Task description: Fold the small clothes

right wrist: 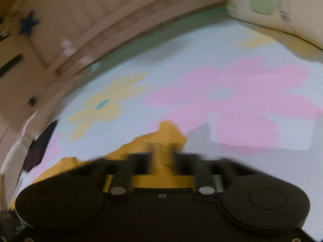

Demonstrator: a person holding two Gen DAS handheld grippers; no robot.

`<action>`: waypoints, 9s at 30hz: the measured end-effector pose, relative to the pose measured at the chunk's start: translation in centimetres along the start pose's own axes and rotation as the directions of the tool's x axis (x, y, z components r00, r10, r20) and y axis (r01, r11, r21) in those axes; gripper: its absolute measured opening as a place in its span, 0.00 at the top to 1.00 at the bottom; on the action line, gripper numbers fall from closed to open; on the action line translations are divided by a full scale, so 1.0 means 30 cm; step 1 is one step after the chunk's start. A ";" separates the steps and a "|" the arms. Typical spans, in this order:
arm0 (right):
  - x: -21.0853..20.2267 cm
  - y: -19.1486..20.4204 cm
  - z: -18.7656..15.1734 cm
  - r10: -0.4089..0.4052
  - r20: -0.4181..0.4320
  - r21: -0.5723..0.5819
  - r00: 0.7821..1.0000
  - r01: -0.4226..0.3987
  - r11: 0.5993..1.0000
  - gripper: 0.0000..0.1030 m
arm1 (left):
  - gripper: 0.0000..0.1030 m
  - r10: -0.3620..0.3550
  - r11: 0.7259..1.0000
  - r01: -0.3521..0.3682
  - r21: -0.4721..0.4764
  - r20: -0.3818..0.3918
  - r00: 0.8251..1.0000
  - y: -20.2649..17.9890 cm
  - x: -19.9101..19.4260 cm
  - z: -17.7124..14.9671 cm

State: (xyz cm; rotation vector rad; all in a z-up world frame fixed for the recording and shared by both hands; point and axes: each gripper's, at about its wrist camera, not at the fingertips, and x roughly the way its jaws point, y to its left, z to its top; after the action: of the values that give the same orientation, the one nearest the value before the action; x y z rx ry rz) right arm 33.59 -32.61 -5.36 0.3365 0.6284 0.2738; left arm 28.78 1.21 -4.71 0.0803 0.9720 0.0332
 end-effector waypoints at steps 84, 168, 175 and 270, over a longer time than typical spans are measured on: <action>-0.297 0.771 -0.260 0.103 -0.369 -0.300 0.924 -0.223 0.928 0.00 | 0.01 0.039 0.678 0.110 -0.727 0.185 0.982 1.108 -0.208 -0.322; -0.381 0.284 -0.042 0.015 -0.222 0.012 0.975 -0.012 1.000 0.00 | 0.53 -0.486 0.849 0.506 -0.153 0.147 0.861 -0.147 -0.146 0.274; -0.308 0.239 -0.067 -0.023 -0.272 0.005 0.962 0.025 1.000 0.00 | 0.52 -0.297 0.936 0.309 -0.168 0.093 0.950 0.031 -0.064 0.187; -0.039 -0.067 0.065 -0.416 -0.178 -0.035 0.892 0.416 0.909 0.42 | 0.25 -0.041 0.994 0.042 -0.098 0.013 0.999 0.295 0.102 0.128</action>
State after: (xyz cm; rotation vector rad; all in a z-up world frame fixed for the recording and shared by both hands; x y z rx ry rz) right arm 34.17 -35.27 -4.06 0.1730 0.8648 -0.1118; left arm 33.74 10.03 -4.35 -0.0302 0.9593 0.0419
